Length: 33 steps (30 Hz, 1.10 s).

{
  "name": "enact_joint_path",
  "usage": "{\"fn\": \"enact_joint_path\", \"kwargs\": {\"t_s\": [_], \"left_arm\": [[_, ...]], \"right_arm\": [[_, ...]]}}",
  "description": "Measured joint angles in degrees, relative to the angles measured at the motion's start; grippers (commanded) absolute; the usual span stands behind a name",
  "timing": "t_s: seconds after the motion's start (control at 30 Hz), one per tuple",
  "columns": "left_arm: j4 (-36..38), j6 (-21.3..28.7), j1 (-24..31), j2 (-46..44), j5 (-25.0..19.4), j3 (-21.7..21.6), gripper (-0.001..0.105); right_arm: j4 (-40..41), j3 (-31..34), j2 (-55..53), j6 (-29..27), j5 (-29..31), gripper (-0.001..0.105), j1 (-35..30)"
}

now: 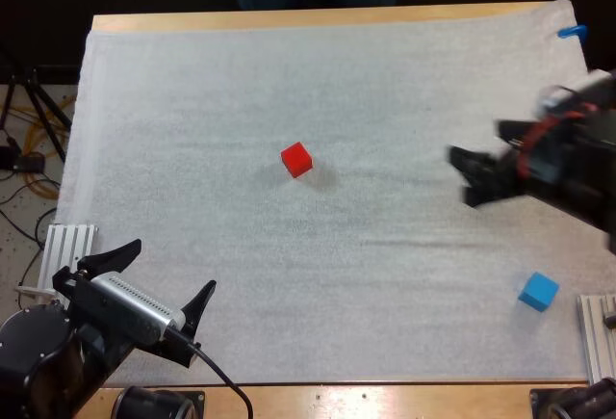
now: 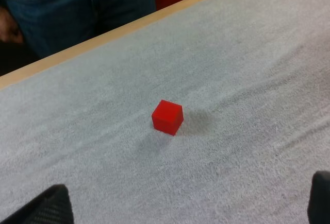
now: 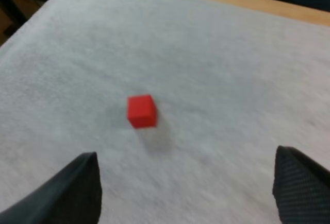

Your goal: Stack red cube on blue cube

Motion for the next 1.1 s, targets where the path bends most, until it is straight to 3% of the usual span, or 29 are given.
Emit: {"fn": "enact_joint_path", "kwargs": {"t_s": [0.2, 0.5, 0.87, 1.1], "left_arm": [[0.0, 0.0, 0.0, 0.0, 0.0, 0.0, 0.087], [0.0, 0.0, 0.0, 0.0, 0.0, 0.0, 0.087], [0.0, 0.0, 0.0, 0.0, 0.0, 0.0, 0.087], [0.0, 0.0, 0.0, 0.0, 0.0, 0.0, 0.087]], "right_arm": [[-4.5, -5.3, 12.1, 0.9, 6.9, 0.067, 9.5], [-5.0, -17.3, 30.7, 0.8, 14.0, 0.067, 15.7], [-5.0, -27.4, 47.7, 1.3, 15.2, 0.067, 16.6], [-5.0, -32.3, 56.3, 2.7, 12.9, 0.067, 16.7]]}}
